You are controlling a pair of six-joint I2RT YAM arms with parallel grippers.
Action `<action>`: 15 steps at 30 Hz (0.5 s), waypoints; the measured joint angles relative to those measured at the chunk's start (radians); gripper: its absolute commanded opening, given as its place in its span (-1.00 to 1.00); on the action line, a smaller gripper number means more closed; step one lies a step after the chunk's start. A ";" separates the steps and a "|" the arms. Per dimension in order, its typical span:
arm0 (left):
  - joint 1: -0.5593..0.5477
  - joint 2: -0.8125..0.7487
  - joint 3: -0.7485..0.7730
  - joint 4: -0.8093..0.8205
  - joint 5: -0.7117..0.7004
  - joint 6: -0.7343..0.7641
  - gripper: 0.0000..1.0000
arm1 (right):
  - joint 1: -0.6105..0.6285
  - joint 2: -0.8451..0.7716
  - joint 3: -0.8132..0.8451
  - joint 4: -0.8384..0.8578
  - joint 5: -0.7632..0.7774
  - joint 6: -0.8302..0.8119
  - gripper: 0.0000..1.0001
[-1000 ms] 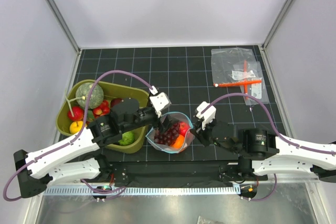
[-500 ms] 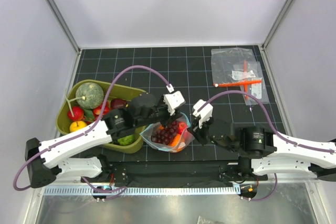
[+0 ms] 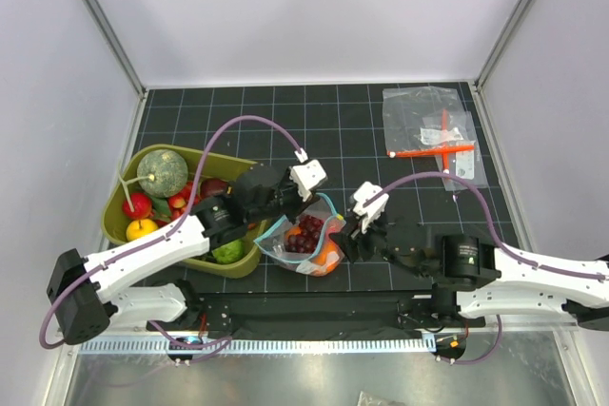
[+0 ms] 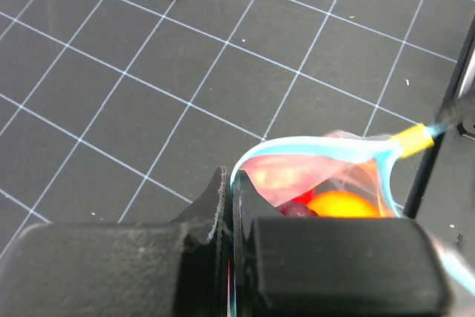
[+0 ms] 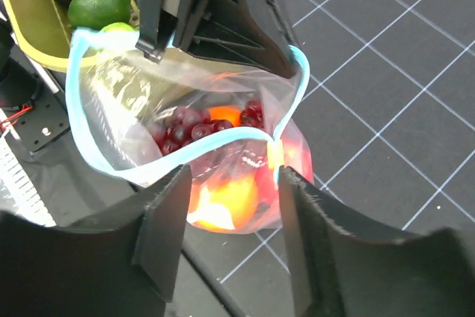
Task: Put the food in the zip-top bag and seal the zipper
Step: Adjust the zipper food storage bag at the center of the board.
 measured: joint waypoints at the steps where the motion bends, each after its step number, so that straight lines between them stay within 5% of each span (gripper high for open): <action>1: 0.006 0.000 -0.006 0.005 0.003 0.000 -1.00 | 0.000 -0.025 -0.026 0.021 0.003 -0.011 0.24; 15: 0.006 -0.075 -0.056 0.058 0.058 0.000 -1.00 | 0.000 -0.222 -0.237 0.197 0.087 -0.090 0.32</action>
